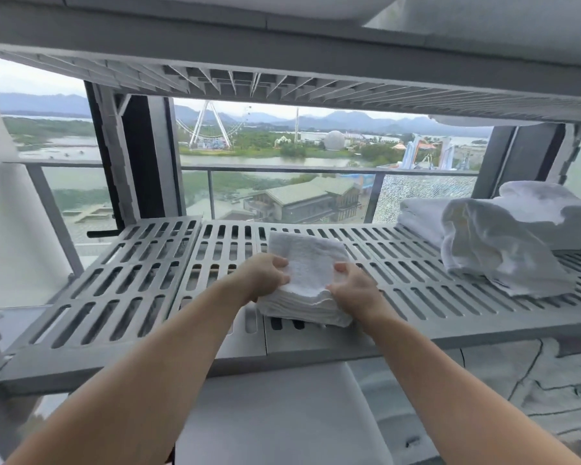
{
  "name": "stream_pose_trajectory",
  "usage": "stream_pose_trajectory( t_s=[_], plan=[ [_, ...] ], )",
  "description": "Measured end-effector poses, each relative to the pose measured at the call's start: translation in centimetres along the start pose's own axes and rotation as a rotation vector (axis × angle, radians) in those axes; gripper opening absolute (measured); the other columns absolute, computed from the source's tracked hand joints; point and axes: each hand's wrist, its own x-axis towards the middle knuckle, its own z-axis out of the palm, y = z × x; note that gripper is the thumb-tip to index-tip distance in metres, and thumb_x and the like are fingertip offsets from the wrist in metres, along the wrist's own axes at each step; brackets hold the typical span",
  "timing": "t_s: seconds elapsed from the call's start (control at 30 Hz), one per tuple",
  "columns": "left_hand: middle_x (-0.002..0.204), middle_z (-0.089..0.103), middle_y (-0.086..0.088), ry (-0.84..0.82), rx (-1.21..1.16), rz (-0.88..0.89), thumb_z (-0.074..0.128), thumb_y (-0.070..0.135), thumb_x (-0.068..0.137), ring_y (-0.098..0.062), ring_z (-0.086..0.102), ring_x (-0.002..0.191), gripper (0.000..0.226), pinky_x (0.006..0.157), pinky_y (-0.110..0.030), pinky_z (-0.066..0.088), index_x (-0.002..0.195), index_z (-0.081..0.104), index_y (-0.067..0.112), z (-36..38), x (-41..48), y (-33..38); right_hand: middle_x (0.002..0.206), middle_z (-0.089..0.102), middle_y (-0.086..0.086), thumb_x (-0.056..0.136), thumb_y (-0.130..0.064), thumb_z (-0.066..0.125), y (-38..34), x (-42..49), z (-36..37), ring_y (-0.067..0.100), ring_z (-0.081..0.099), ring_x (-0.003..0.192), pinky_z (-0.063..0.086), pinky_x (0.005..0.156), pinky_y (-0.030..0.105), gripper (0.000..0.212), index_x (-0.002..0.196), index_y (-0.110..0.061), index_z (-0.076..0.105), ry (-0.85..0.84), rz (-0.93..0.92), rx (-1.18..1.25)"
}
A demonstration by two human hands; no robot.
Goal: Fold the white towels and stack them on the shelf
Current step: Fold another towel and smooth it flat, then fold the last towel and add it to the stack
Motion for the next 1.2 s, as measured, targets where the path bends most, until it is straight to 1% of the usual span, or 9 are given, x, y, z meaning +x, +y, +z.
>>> stream_pose_trajectory(
  t_s=[0.1, 0.17, 0.27, 0.4, 0.47, 0.63, 0.73, 0.8, 1.2],
  plan=[
    [0.146, 0.049, -0.006, 0.056, -0.049, 0.040, 0.063, 0.017, 0.095, -0.025, 0.067, 0.103, 0.055, 0.080, -0.036, 0.061, 0.148, 0.049, 0.021, 0.9, -1.4, -0.3, 0.136, 0.056, -0.002, 0.081, -0.004, 0.058, 0.6, -0.9, -0.1, 0.011, 0.052, 0.113, 0.044, 0.097, 0.025, 0.062, 0.139, -0.023, 0.049, 0.096, -0.076, 0.104],
    [0.153, 0.046, -0.006, 0.109, -0.033, 0.079, 0.063, 0.016, 0.096, -0.028, 0.057, 0.127, 0.056, 0.107, -0.042, 0.049, 0.149, 0.047, 0.019, 1.1, -2.4, -0.3, 0.133, 0.059, -0.004, 0.080, -0.001, 0.058, 0.6, -1.3, -0.1, 0.011, 0.054, 0.115, 0.045, 0.099, 0.025, 0.062, 0.136, -0.026, 0.052, 0.117, -0.111, 0.134],
    [0.156, 0.044, -0.003, 0.159, -0.017, 0.132, 0.064, 0.016, 0.096, -0.023, 0.043, 0.141, 0.058, 0.118, -0.041, 0.035, 0.151, 0.045, 0.018, 1.3, -4.0, 0.1, 0.129, 0.062, -0.004, 0.078, 0.005, 0.058, 0.4, -2.0, -0.3, 0.011, 0.057, 0.114, 0.046, 0.102, 0.027, 0.062, 0.132, -0.027, 0.056, 0.134, -0.158, 0.178],
    [0.155, 0.045, 0.001, 0.209, 0.032, 0.184, 0.065, 0.015, 0.095, -0.014, 0.057, 0.124, 0.060, 0.098, -0.013, 0.042, 0.151, 0.044, 0.018, 1.8, -5.8, 1.1, 0.125, 0.063, -0.005, 0.077, 0.008, 0.055, 0.2, -3.0, -1.2, 0.015, 0.059, 0.116, 0.048, 0.105, 0.034, 0.063, 0.129, -0.028, 0.059, 0.147, -0.187, 0.214],
    [0.154, 0.046, 0.000, 0.235, 0.042, 0.199, 0.065, 0.015, 0.095, -0.014, 0.058, 0.124, 0.061, 0.099, -0.014, 0.042, 0.152, 0.043, 0.018, 2.2, -6.5, 1.8, 0.124, 0.064, -0.003, 0.077, 0.007, 0.054, 0.2, -3.3, -1.9, 0.017, 0.060, 0.115, 0.049, 0.103, 0.035, 0.063, 0.129, -0.027, 0.059, 0.163, -0.211, 0.210],
    [0.152, 0.049, -0.002, 0.334, 0.098, 0.278, 0.069, 0.019, 0.093, 0.005, 0.044, 0.047, 0.064, 0.055, -0.006, 0.044, 0.151, 0.044, 0.019, 3.7, -7.5, 4.0, 0.121, 0.066, 0.001, 0.076, 0.005, 0.055, 0.2, -4.2, -4.6, 0.021, 0.062, 0.108, 0.052, 0.095, 0.033, 0.062, 0.130, -0.026, 0.059, 0.231, -0.265, 0.181],
    [0.148, 0.054, -0.003, 0.363, 0.145, 0.321, 0.074, 0.027, 0.089, -0.007, 0.069, 0.091, 0.066, 0.087, -0.022, 0.050, 0.149, 0.048, 0.021, 5.0, -7.8, 6.5, 0.122, 0.067, 0.003, 0.077, 0.004, 0.054, 1.0, -4.8, -7.2, 0.022, 0.063, 0.108, 0.053, 0.096, 0.037, 0.063, 0.132, -0.025, 0.058, 0.267, -0.271, 0.174],
    [0.143, 0.059, -0.004, 0.386, 0.151, 0.340, 0.076, 0.031, 0.087, -0.018, 0.060, 0.123, 0.066, 0.100, -0.023, 0.040, 0.147, 0.051, 0.022, 6.2, -7.6, 8.3, 0.121, 0.067, 0.000, 0.076, 0.004, 0.053, 1.7, -5.1, -9.2, 0.019, 0.063, 0.107, 0.052, 0.094, 0.032, 0.064, 0.132, -0.026, 0.057, 0.299, -0.267, 0.161],
    [0.138, 0.062, -0.008, 0.300, 0.059, 0.448, 0.072, 0.032, 0.086, -0.025, 0.063, 0.116, 0.062, 0.098, -0.038, 0.052, 0.145, 0.054, 0.032, 16.4, -5.3, 19.7, 0.124, 0.063, -0.004, 0.077, -0.001, 0.053, 8.9, -7.2, -22.8, 0.003, 0.059, 0.082, 0.050, 0.079, 0.020, 0.063, 0.133, -0.030, 0.055, 0.489, -0.206, 0.119]
  ],
)
